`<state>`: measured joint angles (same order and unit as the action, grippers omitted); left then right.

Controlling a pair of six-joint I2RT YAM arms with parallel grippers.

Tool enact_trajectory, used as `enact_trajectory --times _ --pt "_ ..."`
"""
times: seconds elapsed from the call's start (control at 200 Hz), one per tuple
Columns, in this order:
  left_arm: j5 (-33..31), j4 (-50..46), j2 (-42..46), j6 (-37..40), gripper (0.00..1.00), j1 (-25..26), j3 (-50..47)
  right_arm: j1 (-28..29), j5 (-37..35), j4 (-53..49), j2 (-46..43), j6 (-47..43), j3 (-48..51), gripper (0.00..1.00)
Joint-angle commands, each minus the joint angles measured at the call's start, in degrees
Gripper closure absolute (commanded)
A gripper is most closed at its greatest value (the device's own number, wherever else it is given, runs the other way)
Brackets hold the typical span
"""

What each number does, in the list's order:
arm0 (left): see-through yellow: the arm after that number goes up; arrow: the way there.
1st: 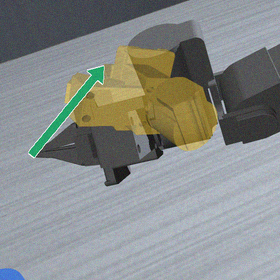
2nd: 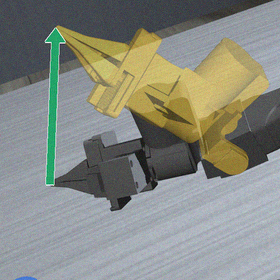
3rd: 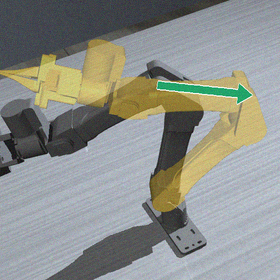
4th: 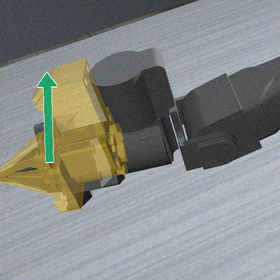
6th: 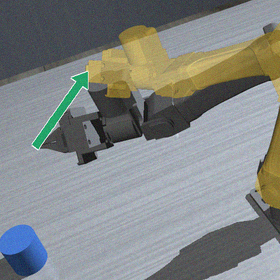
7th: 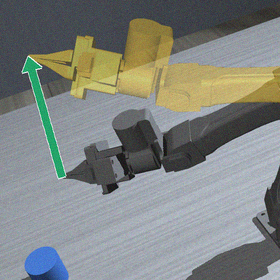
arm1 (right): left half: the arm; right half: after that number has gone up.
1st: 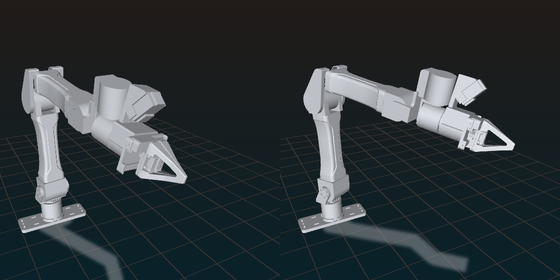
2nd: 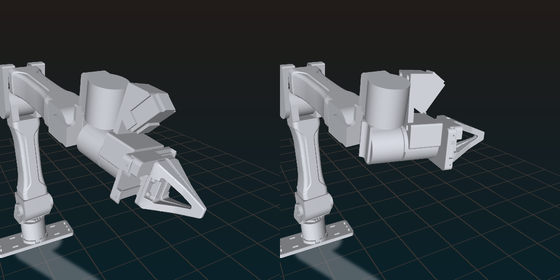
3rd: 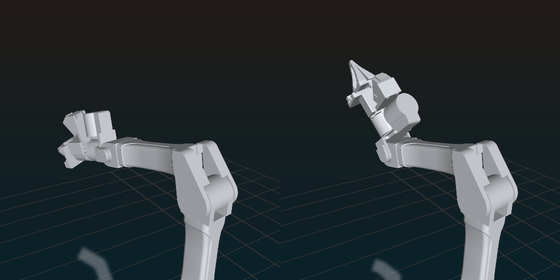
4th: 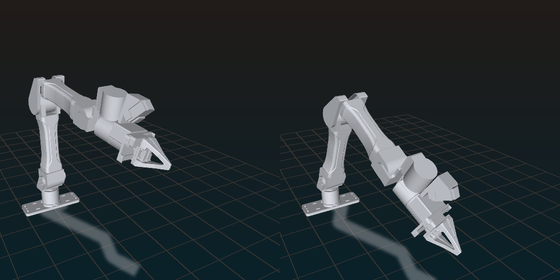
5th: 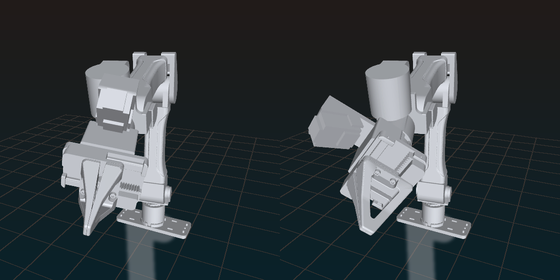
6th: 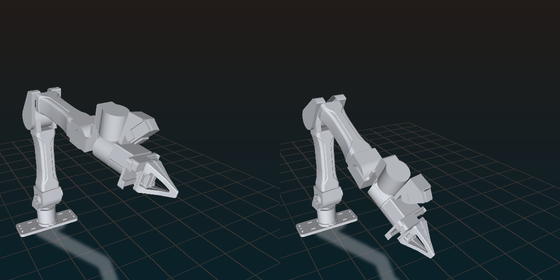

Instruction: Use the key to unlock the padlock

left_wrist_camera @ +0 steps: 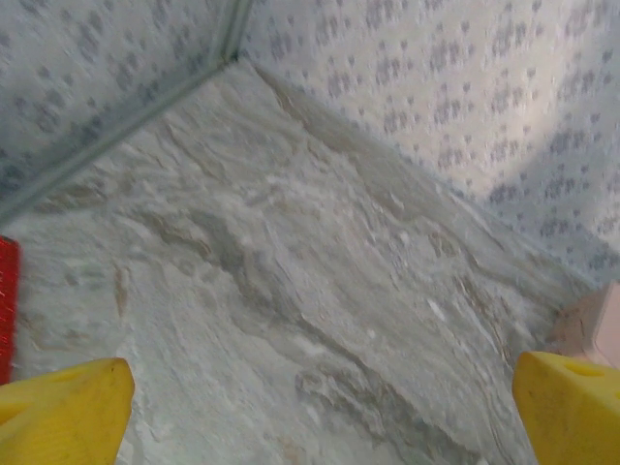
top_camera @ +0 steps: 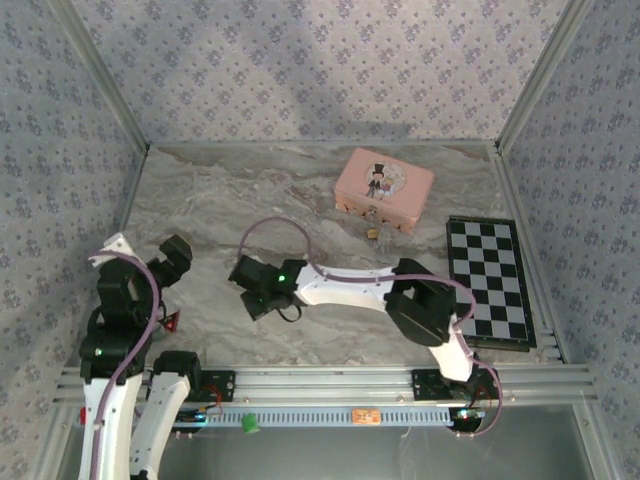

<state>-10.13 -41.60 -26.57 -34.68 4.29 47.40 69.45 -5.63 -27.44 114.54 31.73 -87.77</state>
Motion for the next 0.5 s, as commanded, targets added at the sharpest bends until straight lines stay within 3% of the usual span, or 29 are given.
enact_trajectory --times 0.0,0.18,0.3,0.495 --pt "9.2 2.3 -4.9 -2.7 0.00 0.3 -1.3 -0.8 -7.1 7.2 -7.9 -3.5 5.8 1.00" --pt "21.9 4.4 -16.9 -5.6 0.06 0.5 -0.3 -1.1 -19.3 15.8 -17.4 -13.8 16.5 1.00" --pt "28.6 5.6 -23.8 -8.2 0.13 1.5 1.1 -2.7 -21.2 24.4 -21.7 -20.0 24.4 1.00" --pt "30.4 10.1 -29.2 -15.1 0.20 9.4 2.0 -3.6 -23.7 38.7 -24.1 -28.2 33.3 1.00"
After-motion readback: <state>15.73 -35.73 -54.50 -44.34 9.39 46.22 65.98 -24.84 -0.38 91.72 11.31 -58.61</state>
